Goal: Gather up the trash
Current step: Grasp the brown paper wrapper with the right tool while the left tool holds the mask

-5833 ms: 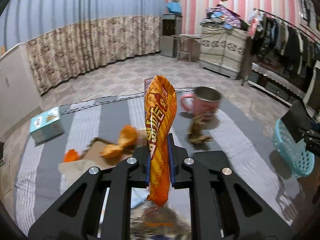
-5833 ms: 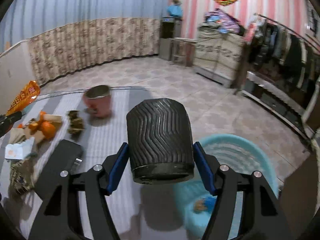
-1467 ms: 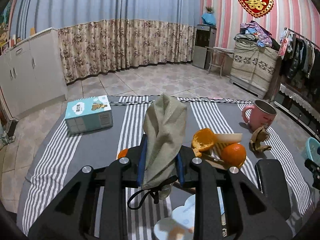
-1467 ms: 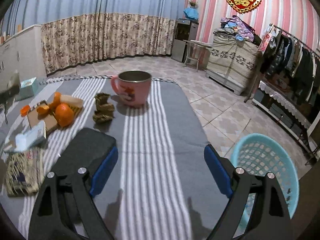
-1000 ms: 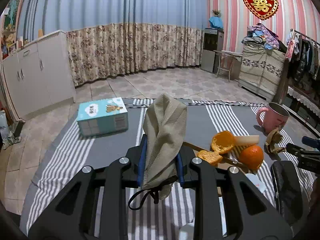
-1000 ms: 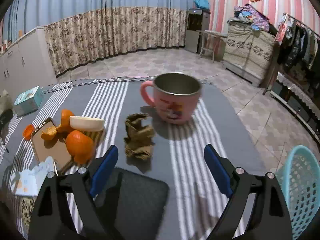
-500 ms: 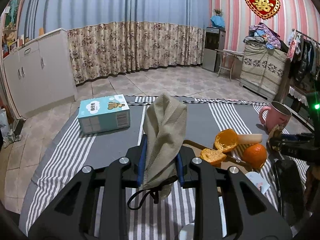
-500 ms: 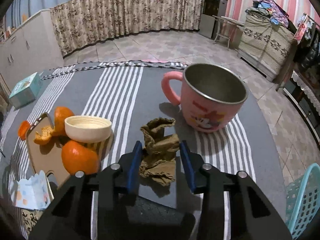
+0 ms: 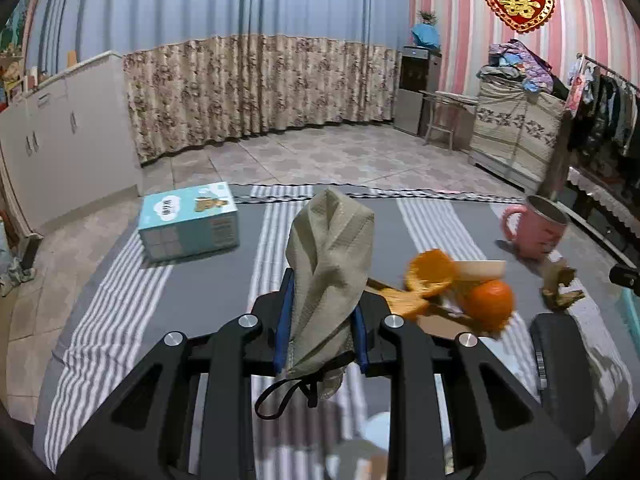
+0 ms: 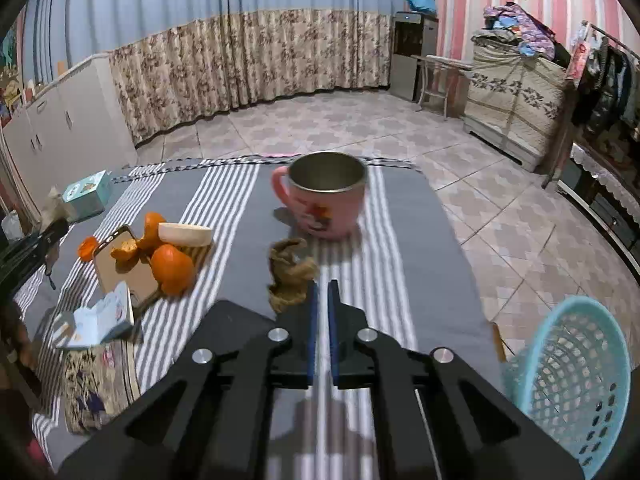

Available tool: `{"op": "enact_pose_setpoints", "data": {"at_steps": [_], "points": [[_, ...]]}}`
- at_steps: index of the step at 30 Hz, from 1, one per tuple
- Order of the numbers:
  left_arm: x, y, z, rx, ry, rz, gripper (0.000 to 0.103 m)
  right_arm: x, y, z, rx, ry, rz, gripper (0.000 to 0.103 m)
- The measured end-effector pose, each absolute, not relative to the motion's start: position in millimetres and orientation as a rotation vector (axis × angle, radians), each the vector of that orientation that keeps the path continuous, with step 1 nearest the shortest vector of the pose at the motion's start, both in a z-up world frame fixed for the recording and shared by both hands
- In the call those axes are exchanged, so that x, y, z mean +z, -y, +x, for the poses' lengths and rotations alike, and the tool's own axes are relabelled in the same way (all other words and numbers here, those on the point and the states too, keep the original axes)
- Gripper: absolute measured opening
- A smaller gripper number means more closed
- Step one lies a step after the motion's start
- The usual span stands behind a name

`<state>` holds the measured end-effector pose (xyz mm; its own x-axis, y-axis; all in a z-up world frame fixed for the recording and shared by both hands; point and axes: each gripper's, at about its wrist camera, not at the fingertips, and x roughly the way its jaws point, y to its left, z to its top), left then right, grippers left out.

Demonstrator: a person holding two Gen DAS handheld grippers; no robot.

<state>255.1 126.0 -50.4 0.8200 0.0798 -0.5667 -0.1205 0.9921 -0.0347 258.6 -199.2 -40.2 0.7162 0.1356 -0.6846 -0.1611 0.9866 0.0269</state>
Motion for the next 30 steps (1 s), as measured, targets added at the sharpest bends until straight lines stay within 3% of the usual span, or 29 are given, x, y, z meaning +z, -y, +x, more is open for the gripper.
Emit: {"op": "enact_pose_setpoints", "data": {"at_steps": [9,11,12,13,25,30], "points": [[-45.6,-111.3,248.5,0.087,-0.597,-0.051,0.024,-49.2,215.3,262.6,0.149,-0.787,-0.027,0.009],[-45.9,-114.3,252.5,0.087,-0.604,-0.05,0.024,-54.3,207.5,265.1,0.139,-0.788,-0.047,0.028],[-44.8,-116.3,254.2,0.087,-0.601,-0.047,0.024,-55.8,204.8,265.0,0.133,-0.78,-0.052,0.048],[-43.0,-117.5,255.3,0.088,-0.597,-0.042,0.024,-57.0,199.8,267.7,0.129,-0.766,-0.054,0.054],[-48.5,-142.6,275.2,0.111,-0.593,-0.055,0.024,-82.3,143.5,323.5,0.148,-0.84,-0.113,0.054],[-52.7,-147.8,277.9,0.122,-0.601,-0.059,0.024,-91.1,143.8,335.1,0.156,-0.887,-0.107,0.032]]}}
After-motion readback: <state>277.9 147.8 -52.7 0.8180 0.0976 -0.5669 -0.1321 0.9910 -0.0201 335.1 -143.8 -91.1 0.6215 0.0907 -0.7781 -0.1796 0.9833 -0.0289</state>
